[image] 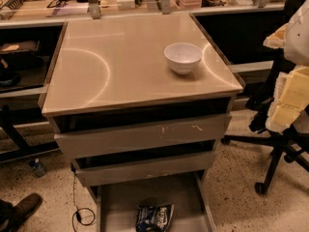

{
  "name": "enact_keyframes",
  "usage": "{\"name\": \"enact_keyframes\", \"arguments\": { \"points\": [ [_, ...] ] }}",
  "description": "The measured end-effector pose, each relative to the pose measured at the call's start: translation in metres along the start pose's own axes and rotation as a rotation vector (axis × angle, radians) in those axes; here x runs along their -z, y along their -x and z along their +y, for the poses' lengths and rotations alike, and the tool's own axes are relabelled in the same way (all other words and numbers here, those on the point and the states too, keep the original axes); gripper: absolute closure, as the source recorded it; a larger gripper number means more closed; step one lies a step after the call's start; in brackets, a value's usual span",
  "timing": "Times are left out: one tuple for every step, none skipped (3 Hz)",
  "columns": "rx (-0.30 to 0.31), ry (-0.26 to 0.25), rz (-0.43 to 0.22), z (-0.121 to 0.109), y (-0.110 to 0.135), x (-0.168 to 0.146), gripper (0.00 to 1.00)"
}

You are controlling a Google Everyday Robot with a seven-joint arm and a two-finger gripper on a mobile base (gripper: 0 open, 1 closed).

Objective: Pick blue chip bag from bottom drawer and place on counter

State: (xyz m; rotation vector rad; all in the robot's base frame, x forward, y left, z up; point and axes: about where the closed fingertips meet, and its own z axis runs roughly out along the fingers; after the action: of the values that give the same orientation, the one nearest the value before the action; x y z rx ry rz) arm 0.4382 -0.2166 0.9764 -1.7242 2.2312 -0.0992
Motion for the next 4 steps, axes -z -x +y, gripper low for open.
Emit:
{"name": "enact_keyframes", "arguments": {
  "points": [
    [0.000, 0.000, 0.000, 0.000, 0.000, 0.000, 0.00],
    [0.031, -0.006, -0.012, -0.002, 0.002, -0.007, 0.00],
    [0.097, 0.008, -0.053, 0.013, 0.005, -0.042, 0.00],
    [0.116, 0.059, -0.080, 0.036, -0.003, -0.112, 0.00]
  ]
}}
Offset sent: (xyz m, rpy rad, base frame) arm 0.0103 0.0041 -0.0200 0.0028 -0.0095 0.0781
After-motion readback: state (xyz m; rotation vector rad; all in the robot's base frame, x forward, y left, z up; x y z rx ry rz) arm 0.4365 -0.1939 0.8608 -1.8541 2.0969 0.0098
